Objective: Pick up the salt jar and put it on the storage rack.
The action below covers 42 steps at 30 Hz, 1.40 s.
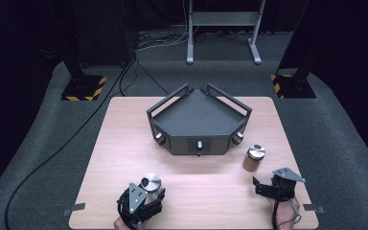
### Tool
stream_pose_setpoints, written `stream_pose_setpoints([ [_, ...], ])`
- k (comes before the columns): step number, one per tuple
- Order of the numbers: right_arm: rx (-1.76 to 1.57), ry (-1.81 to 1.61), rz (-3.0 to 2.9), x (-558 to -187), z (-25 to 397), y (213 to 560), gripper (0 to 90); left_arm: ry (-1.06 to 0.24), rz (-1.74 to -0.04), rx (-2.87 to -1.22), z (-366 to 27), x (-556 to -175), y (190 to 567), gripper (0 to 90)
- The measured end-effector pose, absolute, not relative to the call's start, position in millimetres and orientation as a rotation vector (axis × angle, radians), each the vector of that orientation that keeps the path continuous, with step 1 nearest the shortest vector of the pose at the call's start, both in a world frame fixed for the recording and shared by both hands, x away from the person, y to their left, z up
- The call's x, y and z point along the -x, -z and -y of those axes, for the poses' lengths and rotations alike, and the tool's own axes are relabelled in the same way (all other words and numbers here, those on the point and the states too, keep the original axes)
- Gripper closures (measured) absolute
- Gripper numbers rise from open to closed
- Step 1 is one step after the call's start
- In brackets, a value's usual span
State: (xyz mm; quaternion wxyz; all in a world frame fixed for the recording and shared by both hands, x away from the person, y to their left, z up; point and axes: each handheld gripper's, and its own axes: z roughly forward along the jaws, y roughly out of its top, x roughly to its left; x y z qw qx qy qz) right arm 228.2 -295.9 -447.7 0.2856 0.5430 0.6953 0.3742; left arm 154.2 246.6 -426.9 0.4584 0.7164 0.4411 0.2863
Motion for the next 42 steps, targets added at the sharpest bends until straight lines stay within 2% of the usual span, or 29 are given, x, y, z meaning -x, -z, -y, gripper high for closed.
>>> stream_pose_setpoints([
  [42,-1.452,-0.999,-1.865,-229,296,447,0.0,-0.707,-1.054,-1.773,-241,-177,413,31.2],
])
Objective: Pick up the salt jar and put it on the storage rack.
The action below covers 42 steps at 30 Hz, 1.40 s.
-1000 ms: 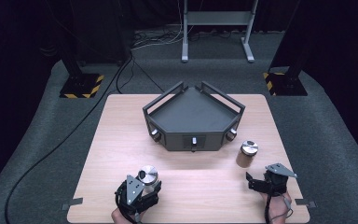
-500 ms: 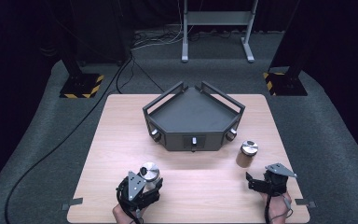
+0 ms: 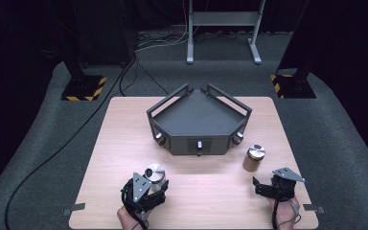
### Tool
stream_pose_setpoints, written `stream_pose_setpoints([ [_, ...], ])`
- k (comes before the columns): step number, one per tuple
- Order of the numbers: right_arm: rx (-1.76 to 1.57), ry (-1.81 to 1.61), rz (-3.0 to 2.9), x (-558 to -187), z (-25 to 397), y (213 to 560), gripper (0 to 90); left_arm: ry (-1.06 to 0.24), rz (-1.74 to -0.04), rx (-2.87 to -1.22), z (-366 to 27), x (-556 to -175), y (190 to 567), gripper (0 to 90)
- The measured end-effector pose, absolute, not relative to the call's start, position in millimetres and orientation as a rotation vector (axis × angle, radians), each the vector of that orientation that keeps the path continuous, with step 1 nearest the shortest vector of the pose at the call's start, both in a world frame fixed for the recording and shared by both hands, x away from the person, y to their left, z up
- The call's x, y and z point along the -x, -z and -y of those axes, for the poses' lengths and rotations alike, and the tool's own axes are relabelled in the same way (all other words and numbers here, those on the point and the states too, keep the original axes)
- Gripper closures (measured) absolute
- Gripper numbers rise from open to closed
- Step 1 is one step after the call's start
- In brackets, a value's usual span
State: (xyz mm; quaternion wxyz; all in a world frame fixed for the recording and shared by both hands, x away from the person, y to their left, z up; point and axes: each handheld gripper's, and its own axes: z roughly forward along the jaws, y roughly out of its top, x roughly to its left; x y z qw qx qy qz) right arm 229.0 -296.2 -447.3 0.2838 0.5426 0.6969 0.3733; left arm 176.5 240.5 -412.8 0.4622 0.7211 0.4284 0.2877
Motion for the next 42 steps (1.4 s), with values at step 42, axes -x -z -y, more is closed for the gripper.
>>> stream_pose_setpoints([
  [42,-1.453,-0.992,-1.876,-231,296,446,0.0,-0.695,-1.037,-1.786,-235,-201,405,31.2],
])
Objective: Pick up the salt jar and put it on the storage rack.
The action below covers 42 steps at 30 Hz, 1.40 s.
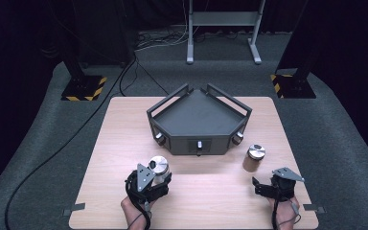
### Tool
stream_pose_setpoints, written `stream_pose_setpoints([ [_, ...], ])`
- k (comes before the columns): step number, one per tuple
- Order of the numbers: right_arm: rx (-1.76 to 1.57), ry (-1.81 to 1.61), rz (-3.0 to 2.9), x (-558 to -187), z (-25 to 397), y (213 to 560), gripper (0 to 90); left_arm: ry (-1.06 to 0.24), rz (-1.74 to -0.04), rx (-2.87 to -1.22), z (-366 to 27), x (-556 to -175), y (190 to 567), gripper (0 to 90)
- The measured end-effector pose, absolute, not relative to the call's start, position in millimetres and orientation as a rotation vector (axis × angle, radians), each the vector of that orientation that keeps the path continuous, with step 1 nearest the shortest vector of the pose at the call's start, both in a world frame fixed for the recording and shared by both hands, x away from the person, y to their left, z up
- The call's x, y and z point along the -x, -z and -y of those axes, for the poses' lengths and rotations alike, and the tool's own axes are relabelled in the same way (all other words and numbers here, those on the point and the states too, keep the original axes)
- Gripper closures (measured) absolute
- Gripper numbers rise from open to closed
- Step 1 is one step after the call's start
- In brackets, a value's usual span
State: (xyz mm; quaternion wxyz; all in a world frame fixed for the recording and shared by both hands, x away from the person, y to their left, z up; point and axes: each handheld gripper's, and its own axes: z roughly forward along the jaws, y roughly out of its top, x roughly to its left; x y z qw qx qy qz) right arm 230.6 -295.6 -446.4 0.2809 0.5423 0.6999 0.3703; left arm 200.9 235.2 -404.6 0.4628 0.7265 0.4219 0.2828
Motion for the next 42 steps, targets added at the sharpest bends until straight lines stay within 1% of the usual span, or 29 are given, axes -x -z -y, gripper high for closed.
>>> stream_pose_setpoints([
  [42,-1.454,-0.985,-1.883,-232,295,446,0.0,-0.682,-1.028,-1.790,-232,-231,394,31.3],
])
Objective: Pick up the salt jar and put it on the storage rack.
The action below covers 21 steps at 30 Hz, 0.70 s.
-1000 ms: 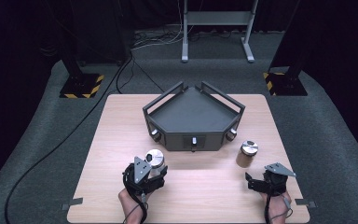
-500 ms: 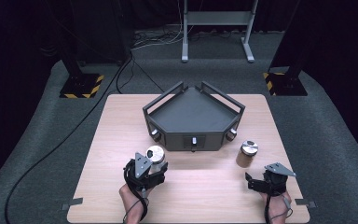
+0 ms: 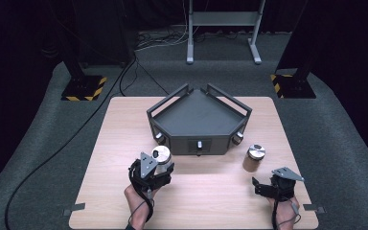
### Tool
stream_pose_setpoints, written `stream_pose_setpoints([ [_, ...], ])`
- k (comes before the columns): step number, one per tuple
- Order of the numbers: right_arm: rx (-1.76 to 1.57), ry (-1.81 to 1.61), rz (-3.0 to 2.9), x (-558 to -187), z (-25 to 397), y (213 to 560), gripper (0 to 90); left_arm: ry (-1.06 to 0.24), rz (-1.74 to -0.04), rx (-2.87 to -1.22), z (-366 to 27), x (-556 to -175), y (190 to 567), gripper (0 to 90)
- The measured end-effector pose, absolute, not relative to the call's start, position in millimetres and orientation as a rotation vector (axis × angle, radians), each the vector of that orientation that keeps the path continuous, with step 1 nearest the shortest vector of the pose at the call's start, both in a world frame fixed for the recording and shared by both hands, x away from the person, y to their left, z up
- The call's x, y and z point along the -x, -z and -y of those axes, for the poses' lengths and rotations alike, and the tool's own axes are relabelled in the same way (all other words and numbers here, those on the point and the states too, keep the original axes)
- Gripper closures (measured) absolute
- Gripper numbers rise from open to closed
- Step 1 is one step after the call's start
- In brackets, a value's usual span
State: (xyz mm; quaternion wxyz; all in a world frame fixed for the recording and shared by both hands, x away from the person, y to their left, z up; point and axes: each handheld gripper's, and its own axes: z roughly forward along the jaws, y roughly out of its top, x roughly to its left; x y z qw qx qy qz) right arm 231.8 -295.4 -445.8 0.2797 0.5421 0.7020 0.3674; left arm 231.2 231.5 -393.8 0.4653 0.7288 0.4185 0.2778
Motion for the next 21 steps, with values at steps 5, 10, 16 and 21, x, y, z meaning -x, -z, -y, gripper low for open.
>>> stream_pose_setpoints([
  [5,-1.454,-0.985,-1.884,-232,295,446,0.0,-0.677,-1.030,-1.787,-232,-234,393,31.2],
  [10,-1.455,-0.986,-1.883,-232,296,446,0.0,-0.676,-1.029,-1.785,-231,-238,391,31.3],
  [16,-1.457,-0.986,-1.884,-232,296,446,0.0,-0.680,-1.016,-1.788,-228,-245,387,31.3],
  [21,-1.456,-0.985,-1.885,-232,295,446,0.0,-0.683,-1.009,-1.789,-226,-249,384,31.3],
])
